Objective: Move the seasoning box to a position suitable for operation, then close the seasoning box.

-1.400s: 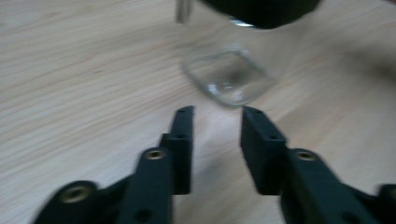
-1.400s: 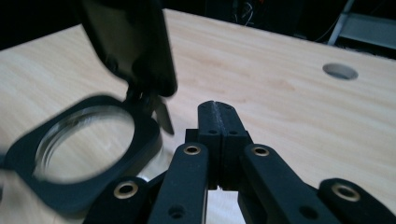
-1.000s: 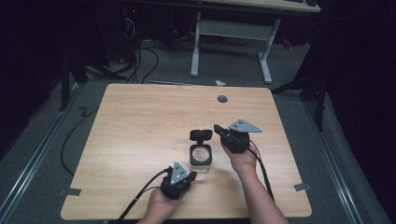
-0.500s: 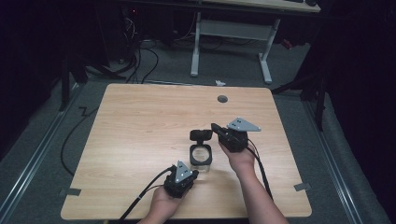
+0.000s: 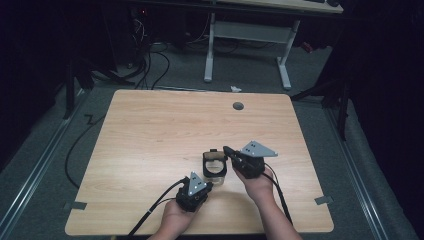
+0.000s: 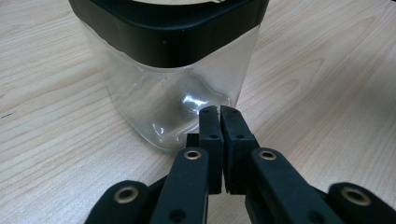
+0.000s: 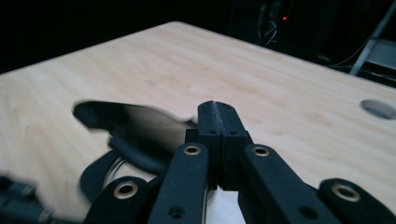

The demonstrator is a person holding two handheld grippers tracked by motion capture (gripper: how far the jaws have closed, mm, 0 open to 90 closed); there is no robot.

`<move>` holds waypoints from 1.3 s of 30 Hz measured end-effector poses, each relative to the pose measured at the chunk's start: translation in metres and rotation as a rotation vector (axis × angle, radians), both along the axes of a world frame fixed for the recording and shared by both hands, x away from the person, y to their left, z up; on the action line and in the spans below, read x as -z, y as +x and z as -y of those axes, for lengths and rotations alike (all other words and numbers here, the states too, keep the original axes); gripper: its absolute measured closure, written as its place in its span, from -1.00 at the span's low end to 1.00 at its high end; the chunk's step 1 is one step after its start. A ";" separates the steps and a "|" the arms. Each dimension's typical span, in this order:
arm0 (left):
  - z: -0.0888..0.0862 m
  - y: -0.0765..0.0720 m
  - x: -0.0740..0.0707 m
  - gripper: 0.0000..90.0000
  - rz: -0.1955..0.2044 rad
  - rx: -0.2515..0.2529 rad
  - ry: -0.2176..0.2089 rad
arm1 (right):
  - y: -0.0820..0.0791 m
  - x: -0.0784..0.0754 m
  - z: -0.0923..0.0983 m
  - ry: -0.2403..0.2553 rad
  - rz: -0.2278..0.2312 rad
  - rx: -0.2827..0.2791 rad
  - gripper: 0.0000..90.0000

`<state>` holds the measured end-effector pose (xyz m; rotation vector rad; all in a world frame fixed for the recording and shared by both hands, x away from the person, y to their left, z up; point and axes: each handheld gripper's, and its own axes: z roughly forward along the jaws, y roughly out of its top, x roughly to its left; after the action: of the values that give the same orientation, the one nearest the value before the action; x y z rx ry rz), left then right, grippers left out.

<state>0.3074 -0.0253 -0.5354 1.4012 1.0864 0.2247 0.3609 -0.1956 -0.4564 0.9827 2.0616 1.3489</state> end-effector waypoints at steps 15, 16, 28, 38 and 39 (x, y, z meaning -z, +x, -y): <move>-0.027 -0.010 -0.010 0.85 0.031 0.003 -0.006 | -0.025 0.008 0.021 -0.008 0.000 0.042 0.98; -0.035 -0.011 -0.012 0.83 0.035 -0.008 -0.010 | -0.025 0.008 0.024 -0.009 0.000 0.050 0.97; -0.155 0.033 -0.015 0.21 0.075 -0.296 0.076 | -0.032 0.035 0.082 -0.061 -0.063 0.260 0.22; -0.192 0.030 0.000 0.07 0.043 -0.400 0.068 | -0.070 0.060 0.129 -0.023 -0.136 0.448 -0.12; -0.190 0.029 -0.001 0.06 0.050 -0.395 0.085 | -0.069 0.062 0.132 -0.002 -0.161 0.453 -0.16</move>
<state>0.3367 0.1643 -0.5347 1.2369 1.3188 0.5934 0.2924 -0.3272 -0.5181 1.4897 1.7947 1.0570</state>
